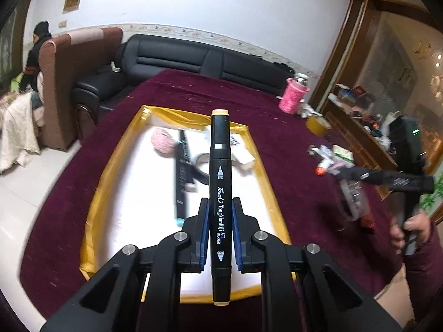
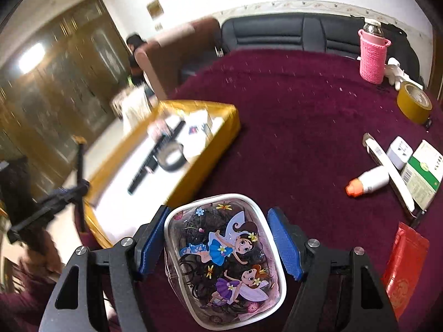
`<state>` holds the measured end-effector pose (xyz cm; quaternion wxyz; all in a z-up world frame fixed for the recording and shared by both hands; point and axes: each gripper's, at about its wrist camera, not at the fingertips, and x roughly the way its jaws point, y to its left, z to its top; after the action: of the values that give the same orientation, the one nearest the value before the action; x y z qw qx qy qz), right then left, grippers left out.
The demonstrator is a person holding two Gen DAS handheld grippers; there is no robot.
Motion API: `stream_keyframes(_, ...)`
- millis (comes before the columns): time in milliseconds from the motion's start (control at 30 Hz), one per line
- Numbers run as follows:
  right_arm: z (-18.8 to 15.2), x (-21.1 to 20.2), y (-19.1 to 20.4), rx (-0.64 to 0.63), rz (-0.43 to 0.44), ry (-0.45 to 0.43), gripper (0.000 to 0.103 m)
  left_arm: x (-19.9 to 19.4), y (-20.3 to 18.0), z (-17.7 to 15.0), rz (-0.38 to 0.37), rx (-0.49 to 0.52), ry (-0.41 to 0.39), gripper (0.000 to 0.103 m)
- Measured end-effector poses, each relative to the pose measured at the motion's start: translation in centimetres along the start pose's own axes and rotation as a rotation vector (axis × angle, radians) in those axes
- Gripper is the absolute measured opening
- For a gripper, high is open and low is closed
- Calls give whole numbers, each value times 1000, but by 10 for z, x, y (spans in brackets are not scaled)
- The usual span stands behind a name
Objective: Organize objects
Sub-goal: 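Carry the pencil case over the tray with the right tool while the left tool releases the marker there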
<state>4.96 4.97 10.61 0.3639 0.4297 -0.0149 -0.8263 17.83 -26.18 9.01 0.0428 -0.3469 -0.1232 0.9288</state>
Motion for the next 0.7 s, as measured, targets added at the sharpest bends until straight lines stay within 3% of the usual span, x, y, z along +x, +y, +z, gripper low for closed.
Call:
stream_keyframes(233, 37, 23, 31, 48, 139, -45, 77, 17, 26, 31, 97, 20, 41, 14)
stream_keyframes(400, 60, 49, 50, 83, 195, -36, 77, 42, 41, 45, 108, -1, 106, 14)
stream_keyframes(700, 90, 119, 55, 206, 235, 30, 77, 97, 65, 54, 153, -68, 232, 14)
